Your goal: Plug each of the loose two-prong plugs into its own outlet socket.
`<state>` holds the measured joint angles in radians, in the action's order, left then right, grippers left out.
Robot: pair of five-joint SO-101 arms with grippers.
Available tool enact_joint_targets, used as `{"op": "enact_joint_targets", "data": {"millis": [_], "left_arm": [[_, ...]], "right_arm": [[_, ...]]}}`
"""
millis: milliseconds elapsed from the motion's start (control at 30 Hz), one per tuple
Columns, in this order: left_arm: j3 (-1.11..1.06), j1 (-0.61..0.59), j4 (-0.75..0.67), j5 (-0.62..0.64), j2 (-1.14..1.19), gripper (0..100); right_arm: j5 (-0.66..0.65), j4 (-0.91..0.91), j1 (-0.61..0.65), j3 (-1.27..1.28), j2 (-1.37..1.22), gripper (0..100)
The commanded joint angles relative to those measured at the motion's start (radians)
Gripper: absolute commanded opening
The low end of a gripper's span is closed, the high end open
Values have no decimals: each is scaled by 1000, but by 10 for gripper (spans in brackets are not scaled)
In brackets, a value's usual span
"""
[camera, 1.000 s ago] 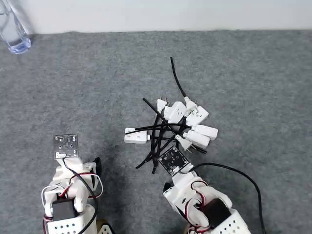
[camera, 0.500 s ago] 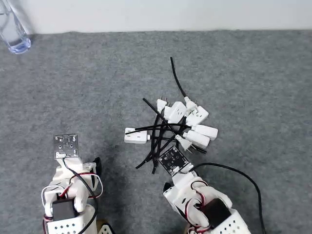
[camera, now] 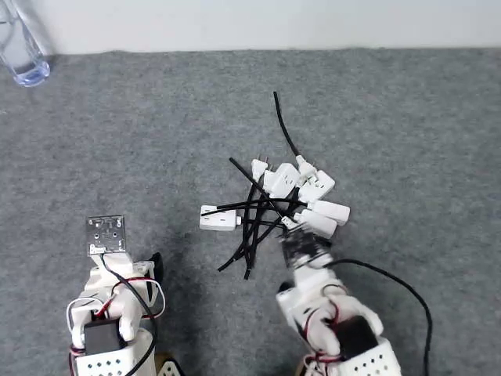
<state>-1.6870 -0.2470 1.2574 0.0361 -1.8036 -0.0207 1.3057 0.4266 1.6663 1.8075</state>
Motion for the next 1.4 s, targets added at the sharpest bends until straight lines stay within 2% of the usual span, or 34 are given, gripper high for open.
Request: {"op": "enact_joint_targets", "data": {"millis": [0, 167, 1367], "left_arm": [[4, 3, 3, -6, -12, 206], [4, 3, 3, -6, -12, 206], [4, 3, 3, -6, -12, 206]], "right_arm": [[2, 5, -148, 17, 7, 253], [5, 5, -271, 17, 7, 253], [6, 5, -271, 17, 7, 253]]}}
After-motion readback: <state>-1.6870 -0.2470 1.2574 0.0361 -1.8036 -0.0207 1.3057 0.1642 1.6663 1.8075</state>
